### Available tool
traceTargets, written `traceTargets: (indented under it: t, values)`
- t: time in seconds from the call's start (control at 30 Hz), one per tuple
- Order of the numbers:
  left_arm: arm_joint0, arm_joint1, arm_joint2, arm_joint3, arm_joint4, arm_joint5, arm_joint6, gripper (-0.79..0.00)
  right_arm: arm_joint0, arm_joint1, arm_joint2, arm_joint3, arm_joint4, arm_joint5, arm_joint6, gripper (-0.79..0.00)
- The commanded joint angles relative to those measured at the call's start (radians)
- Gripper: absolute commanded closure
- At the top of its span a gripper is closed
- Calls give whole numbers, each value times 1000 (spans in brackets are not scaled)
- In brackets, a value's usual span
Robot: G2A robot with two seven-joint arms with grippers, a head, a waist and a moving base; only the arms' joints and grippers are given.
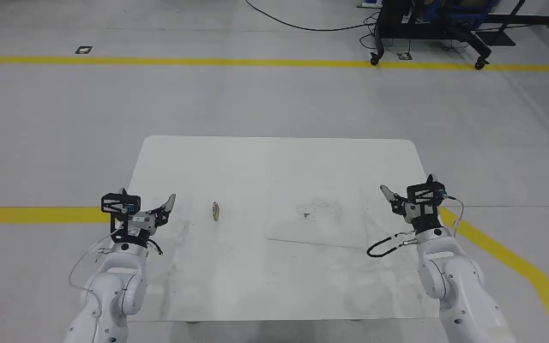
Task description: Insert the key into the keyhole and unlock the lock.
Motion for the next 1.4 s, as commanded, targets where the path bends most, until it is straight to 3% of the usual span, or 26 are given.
traceTargets:
  t: [0.0, 0.33, 0.47, 0.63, 0.8, 1.13, 1.37]
  values:
    - [0, 0, 0, 0, 0, 0, 0, -785, 0, 0, 0, 0, 0, 0, 0, -784]
    - [0, 0, 0, 0, 0, 0, 0, -785, 1, 0, -3, -2, -11, 2, 3, -785]
    - [0, 0, 0, 0, 0, 0, 0, -785, 49, -3, -74, -43, -78, -28, 127, -785]
    - [0, 0, 0, 0, 0, 0, 0, -785, 123, -5, -167, -54, -142, -134, 188, -785]
    - [0, 0, 0, 0, 0, 0, 0, -785, 207, -11, -220, -34, -147, -176, 298, -785]
    - [0, 0, 0, 0, 0, 0, 0, -785, 211, -12, -223, -36, -147, -179, 300, -785]
    - [0, 0, 0, 0, 0, 0, 0, -785, 310, 8, -218, 84, -16, -650, 296, -785]
